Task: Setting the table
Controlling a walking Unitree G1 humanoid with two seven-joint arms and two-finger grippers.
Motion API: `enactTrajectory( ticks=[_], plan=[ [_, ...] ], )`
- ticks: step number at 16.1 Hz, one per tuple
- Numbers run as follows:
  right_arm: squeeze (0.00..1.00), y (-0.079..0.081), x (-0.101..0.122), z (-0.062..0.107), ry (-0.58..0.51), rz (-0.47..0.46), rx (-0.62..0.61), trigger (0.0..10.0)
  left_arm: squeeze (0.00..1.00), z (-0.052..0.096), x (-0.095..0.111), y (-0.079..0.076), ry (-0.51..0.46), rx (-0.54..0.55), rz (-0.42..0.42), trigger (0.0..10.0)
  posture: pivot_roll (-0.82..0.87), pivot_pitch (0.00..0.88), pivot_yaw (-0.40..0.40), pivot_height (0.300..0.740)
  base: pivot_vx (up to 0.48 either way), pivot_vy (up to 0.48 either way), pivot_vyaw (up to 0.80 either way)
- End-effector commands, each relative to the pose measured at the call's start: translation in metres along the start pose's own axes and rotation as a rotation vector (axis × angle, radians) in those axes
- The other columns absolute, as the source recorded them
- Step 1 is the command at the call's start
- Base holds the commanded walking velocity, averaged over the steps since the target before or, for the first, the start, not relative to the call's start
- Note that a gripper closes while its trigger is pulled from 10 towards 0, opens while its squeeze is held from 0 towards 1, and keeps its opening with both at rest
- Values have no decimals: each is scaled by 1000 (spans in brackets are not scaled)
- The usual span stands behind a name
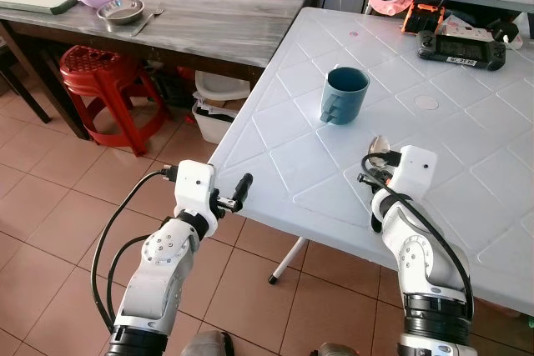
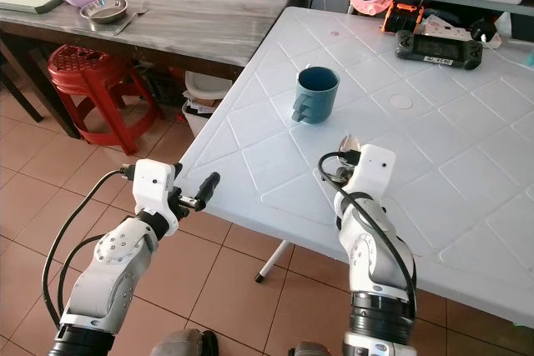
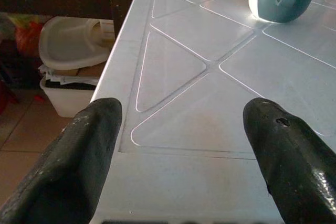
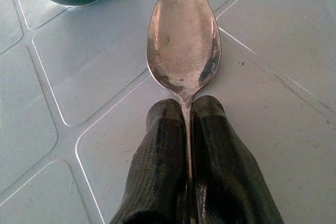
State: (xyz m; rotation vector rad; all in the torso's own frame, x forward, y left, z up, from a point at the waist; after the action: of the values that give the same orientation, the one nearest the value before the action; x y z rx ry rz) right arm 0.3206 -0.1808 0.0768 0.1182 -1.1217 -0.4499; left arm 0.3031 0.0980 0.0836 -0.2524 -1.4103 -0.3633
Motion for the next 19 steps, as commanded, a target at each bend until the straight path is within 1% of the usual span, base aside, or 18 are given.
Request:
enactTrajectory(
  ticks=[1, 2, 4, 5, 6, 7, 8, 10, 11, 13, 16, 19],
  plan=[
    [0, -17, -43, 1, 173, -42, -77, 0, 0, -1, -3, 2, 20, 6, -4, 10000, 3, 54, 57, 740, 0, 0, 0],
    [0, -19, -41, 1, 157, -32, -95, 0, 0, -1, -3, 2, 21, 10, -1, 10000, 4, 54, 55, 740, 0, 0, 0],
    [0, -24, -35, 2, 124, 36, -123, 0, 0, 0, -3, 3, 22, 15, 8, 10000, 3, 57, 52, 740, 0, 0, 0],
    [0, -25, -25, 3, 61, 79, -122, 0, 0, 1, -5, 7, 31, 40, 27, 10000, 3, 54, 50, 740, 0, 0, 0],
    [0, -23, -18, 4, 15, 89, -117, 275, 0, 1, -5, 9, 29, 52, 35, 10000, 2, 49, 48, 740, 0, 0, 0],
    [0, -20, -10, 7, -40, 52, -95, 10000, 0, 1, -3, 10, 12, 53, 33, 10000, 5, 42, 42, 740, 0, 0, 0],
    [0, -16, -2, 9, -95, 26, -68, 10000, 0, 0, -2, 10, 5, 54, 31, 10000, 4, 40, 43, 740, 0, 416, 0],
    [0, -7, 12, 16, -204, 53, -27, 10000, 0, -3, 2, 7, -21, 28, 20, 10000, 0, 26, 42, 740, 0, 480, 0],
    [0, -4, 15, 17, -231, 54, -16, 10000, 0, -4, 6, 7, -45, 30, 24, 10000, -2, 18, 42, 740, 0, 480, 0],
    [0, -3, 18, 19, -257, 36, -15, 10000, 0, -8, 12, 11, -76, 50, 24, 10000, -5, 8, 43, 740, 0, 480, 0],
    [0, 1, 30, 21, -313, -35, 5, 10000, 0, -10, 17, 13, -107, 60, 39, 10000, -11, 0, 42, 740, 0, 480, 0],
    [0, -1, 30, 21, -327, -26, 1, 10000, 0, -12, 17, 12, -112, 55, 45, 10000, -13, 0, 43, 740, 0, 477, 0]
  ],
)
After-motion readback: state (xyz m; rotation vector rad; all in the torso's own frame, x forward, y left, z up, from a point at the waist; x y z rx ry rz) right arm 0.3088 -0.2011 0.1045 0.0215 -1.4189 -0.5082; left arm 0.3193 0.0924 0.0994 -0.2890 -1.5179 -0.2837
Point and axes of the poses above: a point about 5 cm out from each wrist's last joint towards the gripper, its own z axis pointing back from the gripper into the wrist, its own x axis along the axis of the wrist's last joint, y = z × x, the point moved 4 cm from there along -z, pointing out of the wrist towards the gripper, and after that the axes turned 7 degrees about -z, right-handed, at the moved point
